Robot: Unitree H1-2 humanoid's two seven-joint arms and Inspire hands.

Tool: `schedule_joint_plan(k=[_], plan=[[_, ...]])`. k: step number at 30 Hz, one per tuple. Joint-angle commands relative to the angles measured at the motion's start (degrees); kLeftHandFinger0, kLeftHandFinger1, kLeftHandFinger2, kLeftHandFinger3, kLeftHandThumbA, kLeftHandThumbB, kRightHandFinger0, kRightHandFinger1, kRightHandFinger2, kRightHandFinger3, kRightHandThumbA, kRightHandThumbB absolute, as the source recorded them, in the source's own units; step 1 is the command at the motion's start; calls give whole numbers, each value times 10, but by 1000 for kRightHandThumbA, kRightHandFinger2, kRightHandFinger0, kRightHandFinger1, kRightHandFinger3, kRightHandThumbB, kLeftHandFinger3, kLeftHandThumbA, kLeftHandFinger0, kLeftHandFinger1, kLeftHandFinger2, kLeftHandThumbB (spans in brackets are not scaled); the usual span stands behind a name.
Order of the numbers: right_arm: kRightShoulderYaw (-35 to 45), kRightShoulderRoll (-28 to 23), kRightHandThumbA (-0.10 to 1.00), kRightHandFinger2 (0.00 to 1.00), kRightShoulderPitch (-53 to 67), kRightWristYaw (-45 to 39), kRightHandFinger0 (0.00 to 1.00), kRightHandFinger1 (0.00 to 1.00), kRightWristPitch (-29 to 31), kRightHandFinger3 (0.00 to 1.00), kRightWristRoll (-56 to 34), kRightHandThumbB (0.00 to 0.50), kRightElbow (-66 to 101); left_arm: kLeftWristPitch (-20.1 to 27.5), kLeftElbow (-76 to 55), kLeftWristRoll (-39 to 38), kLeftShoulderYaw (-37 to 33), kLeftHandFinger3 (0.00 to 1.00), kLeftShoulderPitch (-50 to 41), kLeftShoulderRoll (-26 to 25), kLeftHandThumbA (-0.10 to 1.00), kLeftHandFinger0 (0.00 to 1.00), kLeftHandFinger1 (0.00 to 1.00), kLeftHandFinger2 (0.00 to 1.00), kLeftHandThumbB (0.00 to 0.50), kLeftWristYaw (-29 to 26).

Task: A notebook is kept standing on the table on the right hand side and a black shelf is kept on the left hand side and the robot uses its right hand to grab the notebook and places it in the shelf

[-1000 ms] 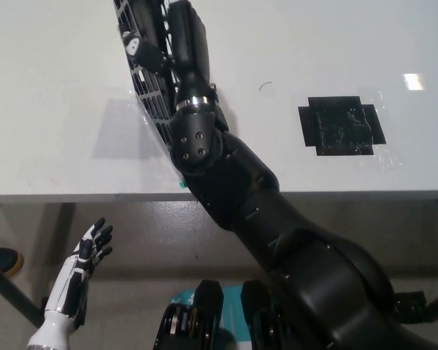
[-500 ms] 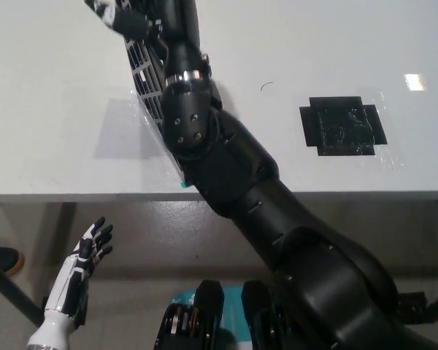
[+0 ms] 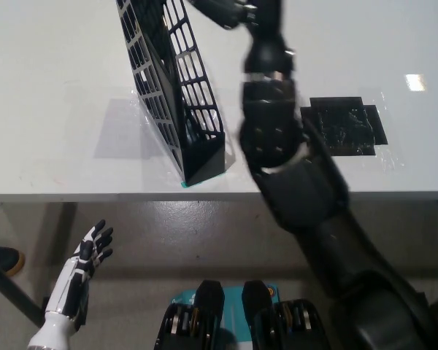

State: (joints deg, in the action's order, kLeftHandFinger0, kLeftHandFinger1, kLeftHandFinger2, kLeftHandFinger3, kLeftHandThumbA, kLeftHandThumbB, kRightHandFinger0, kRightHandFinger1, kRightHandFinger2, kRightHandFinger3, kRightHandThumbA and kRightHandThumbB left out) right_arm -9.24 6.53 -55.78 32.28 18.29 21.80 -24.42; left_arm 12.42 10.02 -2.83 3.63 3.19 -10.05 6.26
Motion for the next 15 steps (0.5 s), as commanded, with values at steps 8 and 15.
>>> schedule_joint_plan(k=[8,15], plan=[[-4,-135,1000,1000,355,-137,1000,1000,-19,1000,-9,406,622,15,-11,3,1,1000,8,-12,1000,1000,1000,1000,121,3],[-51,-146,1000,1000,510,-123,1000,1000,50,1000,-27,389,516,17,-9,5,-2,1000,3,-7,1000,1000,1000,1000,101,2]])
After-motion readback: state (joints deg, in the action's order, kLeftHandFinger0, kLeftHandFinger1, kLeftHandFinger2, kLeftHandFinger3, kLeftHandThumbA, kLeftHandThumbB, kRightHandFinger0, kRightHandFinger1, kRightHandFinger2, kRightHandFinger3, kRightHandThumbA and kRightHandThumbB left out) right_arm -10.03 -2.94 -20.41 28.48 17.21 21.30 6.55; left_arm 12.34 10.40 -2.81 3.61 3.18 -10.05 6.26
